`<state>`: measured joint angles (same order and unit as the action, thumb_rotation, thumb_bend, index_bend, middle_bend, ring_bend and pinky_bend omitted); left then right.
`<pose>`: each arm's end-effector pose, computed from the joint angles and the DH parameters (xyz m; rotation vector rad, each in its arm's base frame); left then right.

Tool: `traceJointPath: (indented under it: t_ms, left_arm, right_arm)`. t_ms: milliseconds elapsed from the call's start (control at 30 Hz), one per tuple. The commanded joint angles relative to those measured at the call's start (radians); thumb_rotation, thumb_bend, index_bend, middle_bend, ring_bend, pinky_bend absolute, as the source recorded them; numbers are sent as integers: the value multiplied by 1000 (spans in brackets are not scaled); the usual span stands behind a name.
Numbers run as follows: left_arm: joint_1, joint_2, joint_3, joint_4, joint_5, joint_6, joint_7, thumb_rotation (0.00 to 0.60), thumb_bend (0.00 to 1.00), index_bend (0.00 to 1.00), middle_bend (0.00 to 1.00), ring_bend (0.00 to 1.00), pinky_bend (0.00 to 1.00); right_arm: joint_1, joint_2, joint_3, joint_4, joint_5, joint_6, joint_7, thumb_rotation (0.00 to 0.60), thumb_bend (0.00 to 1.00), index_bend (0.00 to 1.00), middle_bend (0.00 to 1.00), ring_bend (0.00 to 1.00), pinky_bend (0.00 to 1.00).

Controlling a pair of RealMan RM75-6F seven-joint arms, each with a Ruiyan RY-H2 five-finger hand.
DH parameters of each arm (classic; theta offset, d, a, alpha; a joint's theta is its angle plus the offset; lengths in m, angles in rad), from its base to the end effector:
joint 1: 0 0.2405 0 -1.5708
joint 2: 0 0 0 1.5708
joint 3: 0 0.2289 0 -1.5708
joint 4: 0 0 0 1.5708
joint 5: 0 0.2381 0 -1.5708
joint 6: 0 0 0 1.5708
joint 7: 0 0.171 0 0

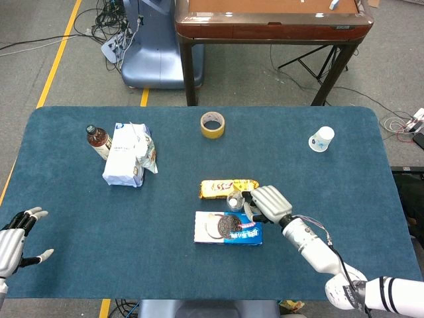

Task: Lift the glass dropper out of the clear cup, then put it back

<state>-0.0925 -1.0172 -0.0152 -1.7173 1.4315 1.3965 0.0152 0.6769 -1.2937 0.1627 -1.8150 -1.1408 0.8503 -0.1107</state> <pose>-0.3037 0.1997 0.1264 -1.4007 -1.0091 -0.7933 -0.1093 -0.3091 -0.0232 1.9290 -1.3005 1.0090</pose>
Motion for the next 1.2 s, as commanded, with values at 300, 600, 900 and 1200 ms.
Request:
traceJointPath:
  t_ms: [300,600,900,1200]
  left_arm:
    - [0,4,3,-5,3,-2,0,600,135,217,174,134,318]
    - [1,6,5,-7,8,-3,-1,600,135,217,175,134,318]
    - [0,6,6,-8,5,-7,3,600,135,217,175,134,318]
    - [-4,0,8,-10,4,-16,17,600,135,217,175,134,318]
  right_arm:
    - [28,-41,12,40,25,-1,5,600,780,474,1000,1000,1000]
    - [38,-63,17,59,35,11,11,600,780,463,1000,1000,1000]
    - [-4,1,13,9,-19,75,49,600,762,463,1000,995,1000]
    - [-63,50,10,-2,-85,187,51,600,310,484,867,766,890]
